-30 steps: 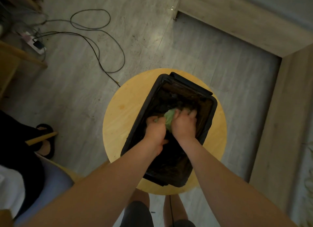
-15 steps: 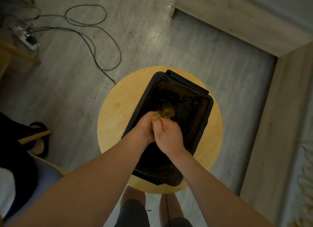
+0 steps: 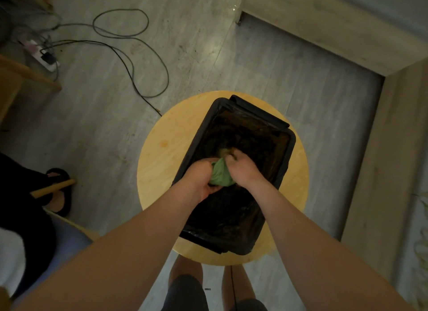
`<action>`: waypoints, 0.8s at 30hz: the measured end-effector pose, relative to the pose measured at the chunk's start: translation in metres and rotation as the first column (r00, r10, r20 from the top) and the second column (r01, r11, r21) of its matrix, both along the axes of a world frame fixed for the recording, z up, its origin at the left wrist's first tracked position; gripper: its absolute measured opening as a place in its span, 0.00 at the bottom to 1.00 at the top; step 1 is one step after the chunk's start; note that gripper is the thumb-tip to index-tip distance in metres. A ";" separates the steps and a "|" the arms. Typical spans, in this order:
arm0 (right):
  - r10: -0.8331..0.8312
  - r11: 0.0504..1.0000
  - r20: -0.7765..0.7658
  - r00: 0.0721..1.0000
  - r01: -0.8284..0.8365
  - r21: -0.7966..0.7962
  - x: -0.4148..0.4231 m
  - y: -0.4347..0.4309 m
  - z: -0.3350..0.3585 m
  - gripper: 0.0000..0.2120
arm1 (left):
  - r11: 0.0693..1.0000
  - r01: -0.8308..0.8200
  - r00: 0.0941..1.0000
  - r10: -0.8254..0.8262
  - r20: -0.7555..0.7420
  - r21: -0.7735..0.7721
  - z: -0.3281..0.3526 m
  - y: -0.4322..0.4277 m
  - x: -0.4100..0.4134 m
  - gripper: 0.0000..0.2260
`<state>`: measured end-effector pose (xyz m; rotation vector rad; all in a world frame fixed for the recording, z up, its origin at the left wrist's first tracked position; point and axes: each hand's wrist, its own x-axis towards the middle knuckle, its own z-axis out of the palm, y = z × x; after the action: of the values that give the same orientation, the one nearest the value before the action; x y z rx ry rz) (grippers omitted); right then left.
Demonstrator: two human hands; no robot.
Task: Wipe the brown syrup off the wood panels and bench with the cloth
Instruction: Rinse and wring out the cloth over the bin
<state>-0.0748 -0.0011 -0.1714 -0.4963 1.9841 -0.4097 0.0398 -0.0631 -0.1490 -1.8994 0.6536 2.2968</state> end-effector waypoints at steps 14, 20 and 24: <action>-0.029 0.988 -0.103 0.994 0.013 -0.154 0.038 0.011 0.026 0.13 | 0.944 -0.258 0.960 0.275 -0.057 0.208 0.001 0.004 -0.015 0.23; 0.070 0.902 -0.472 0.879 -0.258 -0.345 0.049 0.021 0.036 0.15 | 0.977 -0.130 0.969 0.161 -0.186 0.170 0.006 -0.006 -0.014 0.19; 0.132 0.890 -0.583 0.802 -0.354 -0.286 0.030 0.010 0.019 0.19 | 0.986 -0.137 0.980 0.149 -0.133 0.098 0.012 -0.011 -0.016 0.18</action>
<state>-0.0450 0.0085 -0.1528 -1.2337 2.3510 -0.5335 0.0236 -0.0738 -0.1368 -1.8147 0.4327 2.5200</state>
